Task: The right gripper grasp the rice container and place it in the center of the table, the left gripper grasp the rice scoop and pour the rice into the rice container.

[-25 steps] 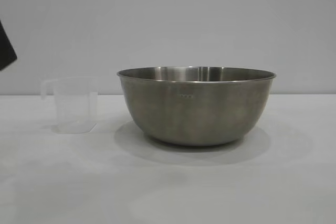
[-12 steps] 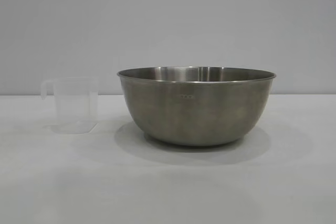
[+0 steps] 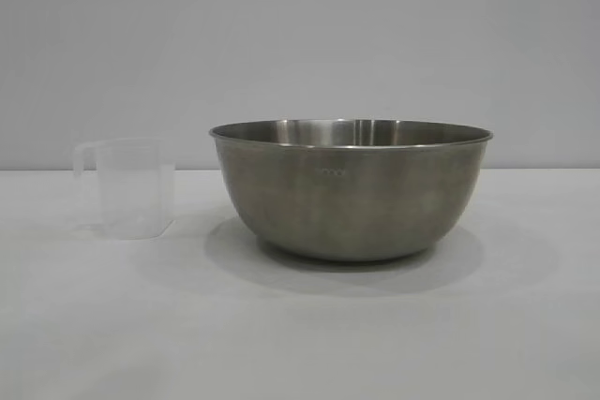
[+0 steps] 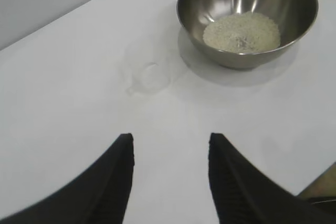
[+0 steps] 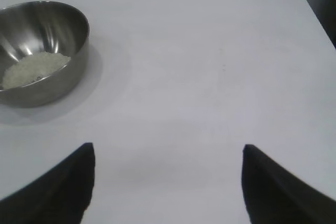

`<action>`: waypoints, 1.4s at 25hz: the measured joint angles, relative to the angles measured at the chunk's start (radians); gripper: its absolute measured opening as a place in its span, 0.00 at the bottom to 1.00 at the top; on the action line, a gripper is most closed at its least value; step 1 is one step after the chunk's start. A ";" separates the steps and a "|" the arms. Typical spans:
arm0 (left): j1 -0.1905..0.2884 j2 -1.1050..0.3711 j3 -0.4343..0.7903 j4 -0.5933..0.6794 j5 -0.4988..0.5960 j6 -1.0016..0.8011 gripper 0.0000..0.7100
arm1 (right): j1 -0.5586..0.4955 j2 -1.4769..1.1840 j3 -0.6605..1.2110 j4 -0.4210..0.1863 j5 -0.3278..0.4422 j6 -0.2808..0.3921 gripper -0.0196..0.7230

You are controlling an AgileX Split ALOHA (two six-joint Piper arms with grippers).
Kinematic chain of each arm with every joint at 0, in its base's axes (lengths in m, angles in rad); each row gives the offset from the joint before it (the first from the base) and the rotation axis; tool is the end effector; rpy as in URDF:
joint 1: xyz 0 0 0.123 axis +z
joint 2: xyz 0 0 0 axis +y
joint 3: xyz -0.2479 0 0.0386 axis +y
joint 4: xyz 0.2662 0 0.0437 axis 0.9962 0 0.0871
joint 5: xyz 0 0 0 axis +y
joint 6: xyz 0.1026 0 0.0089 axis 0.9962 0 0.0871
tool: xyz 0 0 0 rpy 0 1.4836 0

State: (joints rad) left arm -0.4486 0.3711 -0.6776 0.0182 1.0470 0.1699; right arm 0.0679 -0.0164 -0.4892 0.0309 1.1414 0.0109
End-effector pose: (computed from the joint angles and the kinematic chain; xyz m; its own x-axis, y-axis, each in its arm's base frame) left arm 0.0956 -0.0442 0.3082 -0.4637 0.4208 -0.7797 0.5131 0.8450 0.1508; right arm 0.0507 0.0064 0.2710 -0.5222 -0.0117 -0.8528 -0.0793 0.9962 0.0349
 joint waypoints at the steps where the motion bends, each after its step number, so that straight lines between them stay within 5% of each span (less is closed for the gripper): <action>1: 0.000 -0.025 0.000 0.008 0.023 -0.010 0.44 | 0.000 0.000 0.000 0.000 0.000 0.000 0.74; 7: 0.000 -0.193 0.002 0.030 0.155 -0.029 0.44 | 0.000 0.000 0.000 0.000 0.000 0.000 0.74; 12: 0.000 -0.290 0.040 0.010 0.192 -0.076 0.70 | 0.000 0.000 0.000 0.000 0.000 0.000 0.74; 20: 0.000 -0.381 0.157 -0.015 0.175 -0.080 0.71 | 0.000 0.000 0.000 0.000 0.000 0.000 0.74; 35: 0.000 -0.386 0.199 -0.017 0.069 -0.108 0.71 | 0.000 0.000 0.000 0.000 0.000 0.000 0.74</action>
State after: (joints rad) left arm -0.4486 -0.0153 -0.4783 0.0014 1.1163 0.0616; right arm 0.0679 -0.0164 -0.4892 0.0309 1.1414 0.0109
